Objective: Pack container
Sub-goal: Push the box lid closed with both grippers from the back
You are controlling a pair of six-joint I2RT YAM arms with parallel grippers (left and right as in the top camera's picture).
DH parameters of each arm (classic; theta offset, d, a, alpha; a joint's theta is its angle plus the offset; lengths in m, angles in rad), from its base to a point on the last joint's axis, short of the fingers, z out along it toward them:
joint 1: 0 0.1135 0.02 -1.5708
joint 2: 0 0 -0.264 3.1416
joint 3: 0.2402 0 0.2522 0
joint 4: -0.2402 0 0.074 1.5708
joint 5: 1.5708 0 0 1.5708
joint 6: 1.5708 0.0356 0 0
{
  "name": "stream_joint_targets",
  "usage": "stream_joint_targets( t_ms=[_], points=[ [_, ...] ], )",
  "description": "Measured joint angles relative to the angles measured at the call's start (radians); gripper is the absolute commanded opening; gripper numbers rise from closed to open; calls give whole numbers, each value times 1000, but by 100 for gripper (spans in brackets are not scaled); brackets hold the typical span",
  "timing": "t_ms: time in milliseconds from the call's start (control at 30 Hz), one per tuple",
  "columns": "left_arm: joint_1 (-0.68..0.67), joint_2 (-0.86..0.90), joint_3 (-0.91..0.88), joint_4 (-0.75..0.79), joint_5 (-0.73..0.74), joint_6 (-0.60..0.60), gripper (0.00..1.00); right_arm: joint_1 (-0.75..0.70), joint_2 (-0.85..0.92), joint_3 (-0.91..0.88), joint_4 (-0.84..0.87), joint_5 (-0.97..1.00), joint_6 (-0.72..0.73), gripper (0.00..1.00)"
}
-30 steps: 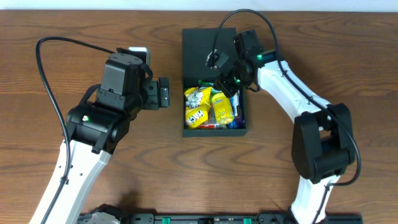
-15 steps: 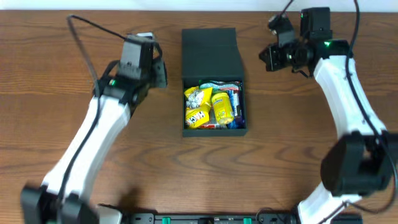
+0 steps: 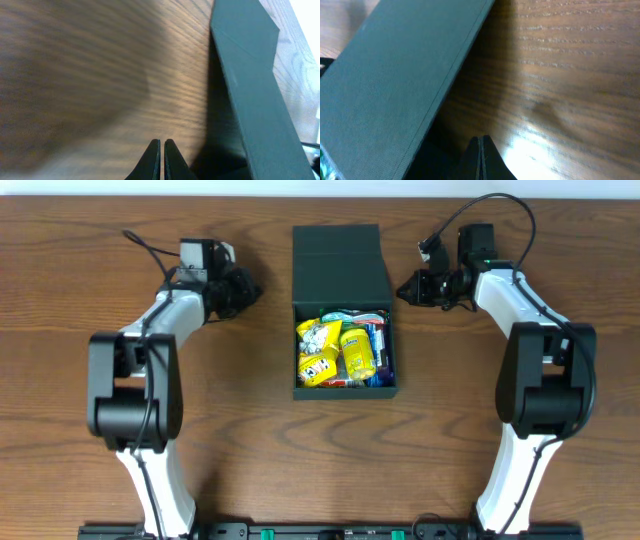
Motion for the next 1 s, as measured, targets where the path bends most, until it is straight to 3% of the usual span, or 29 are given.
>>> stream_joint_targets(
  t_ms=[233, 600, 833, 1000],
  points=[
    [-36, 126, 138, 5, 143, -60, 6, 13, 33, 0, 74, -71, 64, 1],
    [-76, 134, 171, 5, 222, -78, 6, 34, 74, -2, 186, -219, 75, 1],
    [-50, 135, 245, 2, 358, -50, 6, -13, 74, -1, 246, -428, 78, 1],
    [-37, 134, 299, -69, 432, 11, 6, -26, 38, -1, 237, -467, 65, 1]
  ],
)
